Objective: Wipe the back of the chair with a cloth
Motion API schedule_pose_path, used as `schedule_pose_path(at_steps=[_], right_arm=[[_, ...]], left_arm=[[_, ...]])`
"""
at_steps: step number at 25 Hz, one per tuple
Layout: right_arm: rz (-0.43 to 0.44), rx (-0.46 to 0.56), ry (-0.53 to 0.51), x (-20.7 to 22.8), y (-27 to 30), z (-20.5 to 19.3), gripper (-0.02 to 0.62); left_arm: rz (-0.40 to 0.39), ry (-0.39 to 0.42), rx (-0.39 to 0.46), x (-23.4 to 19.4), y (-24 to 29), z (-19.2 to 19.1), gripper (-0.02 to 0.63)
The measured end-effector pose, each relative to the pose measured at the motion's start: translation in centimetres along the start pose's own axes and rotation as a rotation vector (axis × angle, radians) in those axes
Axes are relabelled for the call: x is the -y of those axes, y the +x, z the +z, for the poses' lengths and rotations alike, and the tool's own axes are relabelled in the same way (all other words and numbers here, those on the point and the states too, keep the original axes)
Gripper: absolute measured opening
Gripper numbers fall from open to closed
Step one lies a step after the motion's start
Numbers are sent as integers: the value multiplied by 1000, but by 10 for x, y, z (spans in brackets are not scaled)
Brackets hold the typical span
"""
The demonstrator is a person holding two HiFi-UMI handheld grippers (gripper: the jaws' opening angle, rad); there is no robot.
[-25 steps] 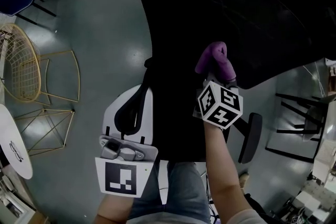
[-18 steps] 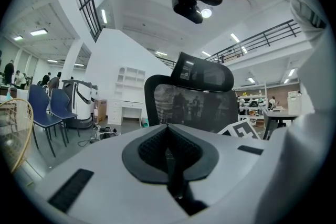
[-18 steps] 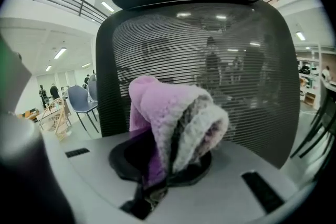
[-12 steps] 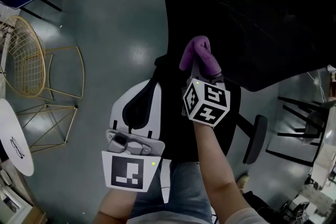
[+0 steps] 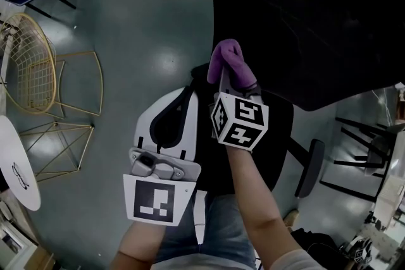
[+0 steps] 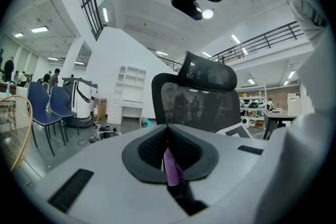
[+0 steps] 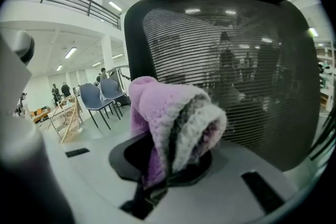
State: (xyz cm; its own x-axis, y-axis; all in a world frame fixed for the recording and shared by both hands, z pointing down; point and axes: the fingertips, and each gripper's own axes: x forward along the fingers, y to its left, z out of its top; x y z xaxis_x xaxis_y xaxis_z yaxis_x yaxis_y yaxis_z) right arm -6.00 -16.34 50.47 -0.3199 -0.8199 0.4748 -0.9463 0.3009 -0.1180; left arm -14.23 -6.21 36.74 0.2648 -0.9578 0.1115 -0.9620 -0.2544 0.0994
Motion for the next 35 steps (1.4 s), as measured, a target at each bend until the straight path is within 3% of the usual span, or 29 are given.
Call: schedule_pose_path(at_steps=[10,18,25,35], right_arm=[[8,58,-16,3,-4,0,54],[1,-11,4,8,3,-40,54],[11,-11,16,10,3,-44,54],[-90,-10,53,73,-10,-51,54]], left_arm=[[-16,26,-1,1,10,-3,14],[-35,28,-11,2,19,-13,14],[-37,29,-27,1,20,-19,14],[-56,32,-43,21,25,-29,14]])
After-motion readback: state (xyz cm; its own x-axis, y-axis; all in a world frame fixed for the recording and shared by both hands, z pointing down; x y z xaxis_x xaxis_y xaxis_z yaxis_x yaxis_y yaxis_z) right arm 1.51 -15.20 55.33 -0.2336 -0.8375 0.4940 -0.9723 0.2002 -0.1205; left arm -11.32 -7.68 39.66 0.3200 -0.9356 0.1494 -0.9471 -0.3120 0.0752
